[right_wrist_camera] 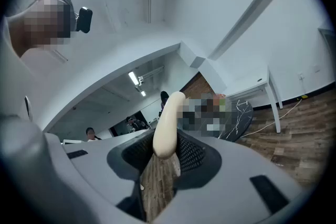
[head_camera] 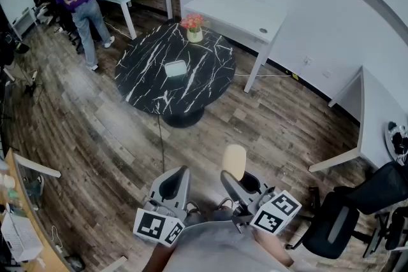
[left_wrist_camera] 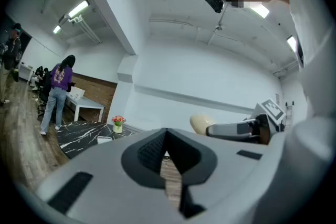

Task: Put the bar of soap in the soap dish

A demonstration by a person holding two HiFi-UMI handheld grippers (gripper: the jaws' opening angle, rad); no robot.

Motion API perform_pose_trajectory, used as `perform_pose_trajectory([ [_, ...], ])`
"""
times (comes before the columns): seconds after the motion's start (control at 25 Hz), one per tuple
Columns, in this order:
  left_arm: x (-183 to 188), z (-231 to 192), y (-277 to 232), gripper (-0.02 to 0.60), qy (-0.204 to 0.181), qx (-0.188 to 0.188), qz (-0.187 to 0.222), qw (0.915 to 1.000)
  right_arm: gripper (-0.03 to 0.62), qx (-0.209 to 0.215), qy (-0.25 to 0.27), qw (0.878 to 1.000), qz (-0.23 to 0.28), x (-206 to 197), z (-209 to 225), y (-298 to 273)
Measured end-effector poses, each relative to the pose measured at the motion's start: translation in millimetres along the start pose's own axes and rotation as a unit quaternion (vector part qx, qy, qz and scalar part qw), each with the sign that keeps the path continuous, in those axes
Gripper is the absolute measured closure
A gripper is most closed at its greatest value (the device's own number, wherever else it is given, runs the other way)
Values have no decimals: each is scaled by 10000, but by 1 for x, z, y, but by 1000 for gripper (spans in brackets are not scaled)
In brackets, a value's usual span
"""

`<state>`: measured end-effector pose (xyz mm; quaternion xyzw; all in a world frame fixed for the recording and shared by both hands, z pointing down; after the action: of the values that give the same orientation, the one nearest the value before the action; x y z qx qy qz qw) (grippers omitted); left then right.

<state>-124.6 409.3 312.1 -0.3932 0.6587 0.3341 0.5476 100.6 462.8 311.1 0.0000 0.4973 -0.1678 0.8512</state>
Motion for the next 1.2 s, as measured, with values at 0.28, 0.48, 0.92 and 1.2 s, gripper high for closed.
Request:
perform_pose_trajectory([
  [0.28, -2, 0, 3, 578, 39, -38, -21, 10000, 465, -34, 3, 10000, -12, -1, -1, 3],
  [0.48, 0, 0, 4, 578, 28, -41, -4, 10000, 465, -68, 47, 10000, -8, 0, -2, 4],
  [0.92, 3, -8, 13, 578, -1, 5, 36, 10000, 465, 105, 332, 9994, -50, -1, -20, -7],
  [1.2, 5, -19, 22, 578, -29, -11, 101, 9999, 465, 103, 463, 9988, -88, -7, -34, -22],
])
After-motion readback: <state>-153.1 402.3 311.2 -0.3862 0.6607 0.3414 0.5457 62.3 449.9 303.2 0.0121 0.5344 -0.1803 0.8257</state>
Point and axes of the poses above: the fingertips, and each gripper's own axes: y backward along the fingers, z to its right, x out of its top, the point moved 10 cm from there along y, backward along the fingers, and after that the axes turned 14 degrees about -x, right-handed, at the moved point
